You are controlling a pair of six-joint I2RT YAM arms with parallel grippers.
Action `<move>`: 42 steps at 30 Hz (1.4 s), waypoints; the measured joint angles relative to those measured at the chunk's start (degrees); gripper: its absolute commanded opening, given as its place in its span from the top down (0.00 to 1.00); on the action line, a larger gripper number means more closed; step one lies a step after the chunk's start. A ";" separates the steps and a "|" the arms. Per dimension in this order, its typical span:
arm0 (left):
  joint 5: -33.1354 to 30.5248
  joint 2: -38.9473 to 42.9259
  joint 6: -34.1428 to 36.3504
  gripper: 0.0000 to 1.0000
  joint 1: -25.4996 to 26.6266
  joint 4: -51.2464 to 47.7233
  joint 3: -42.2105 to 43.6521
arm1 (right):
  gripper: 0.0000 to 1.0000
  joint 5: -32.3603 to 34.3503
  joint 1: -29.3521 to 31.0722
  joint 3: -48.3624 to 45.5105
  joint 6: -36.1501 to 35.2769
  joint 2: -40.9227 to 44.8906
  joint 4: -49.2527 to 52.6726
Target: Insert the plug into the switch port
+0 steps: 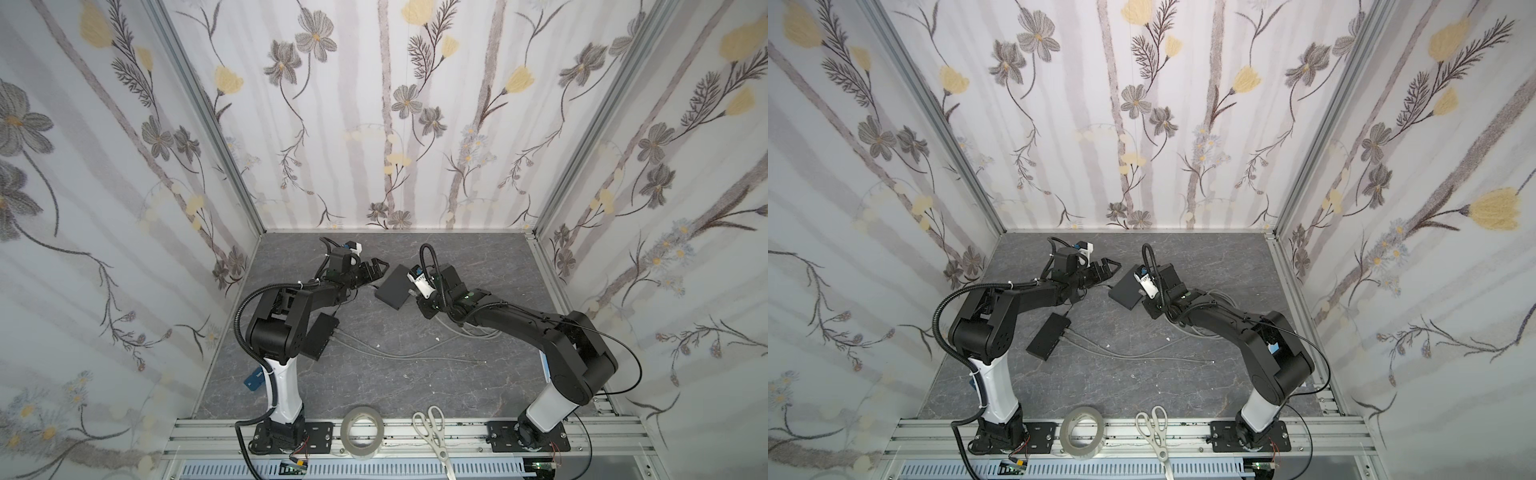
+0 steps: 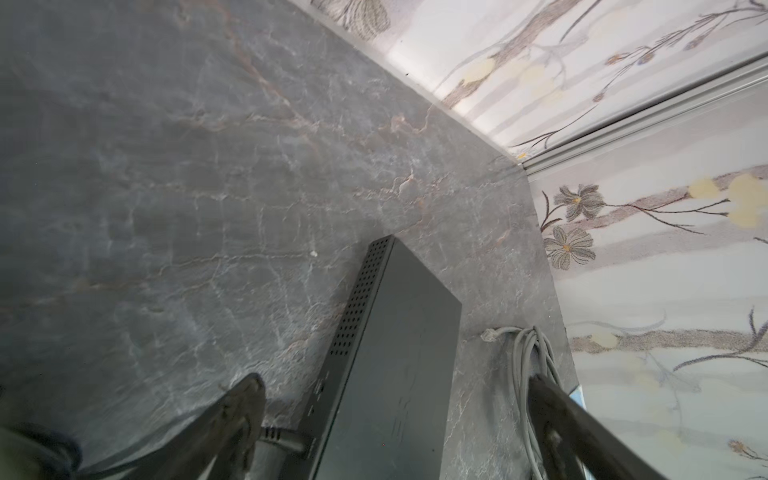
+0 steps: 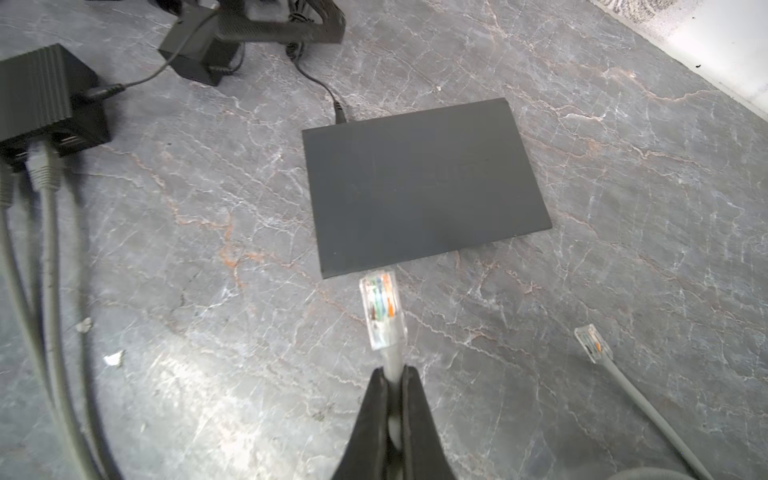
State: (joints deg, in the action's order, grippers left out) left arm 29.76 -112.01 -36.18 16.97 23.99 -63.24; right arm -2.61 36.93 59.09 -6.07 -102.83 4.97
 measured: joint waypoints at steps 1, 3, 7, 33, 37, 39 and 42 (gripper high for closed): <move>0.79 0.02 0.00 0.00 0.20 -0.79 -0.70 | 1.00 0.09 -0.04 -0.68 0.17 0.83 -0.11; 1.88 0.17 0.26 0.00 0.63 -3.30 -3.13 | 1.00 0.48 -0.24 -1.70 0.70 1.62 -0.02; 3.23 1.84 3.15 0.09 1.05 -8.68 -5.90 | 1.00 -0.13 -0.39 -2.49 1.57 0.66 0.20; 12.35 -17.09 8.22 0.62 -0.02 -22.40 -21.68 | 1.00 -2.99 -2.71 2.03 6.43 -15.19 -7.26; 12.26 -17.57 9.20 0.64 0.02 -22.84 -21.94 | 1.00 -1.90 -2.75 3.52 6.38 -16.26 -5.92; 12.17 -17.59 9.49 0.64 0.02 -22.95 -21.94 | 1.00 -1.55 -2.64 4.02 5.99 -16.41 -5.14; 12.13 -17.59 9.88 0.65 0.04 -22.97 -21.92 | 1.00 -1.05 -2.36 4.57 5.84 -16.79 -4.37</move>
State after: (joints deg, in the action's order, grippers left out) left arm 41.89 -129.60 -26.30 17.02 1.02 -85.17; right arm -3.66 34.57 63.66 -0.23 -119.61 0.60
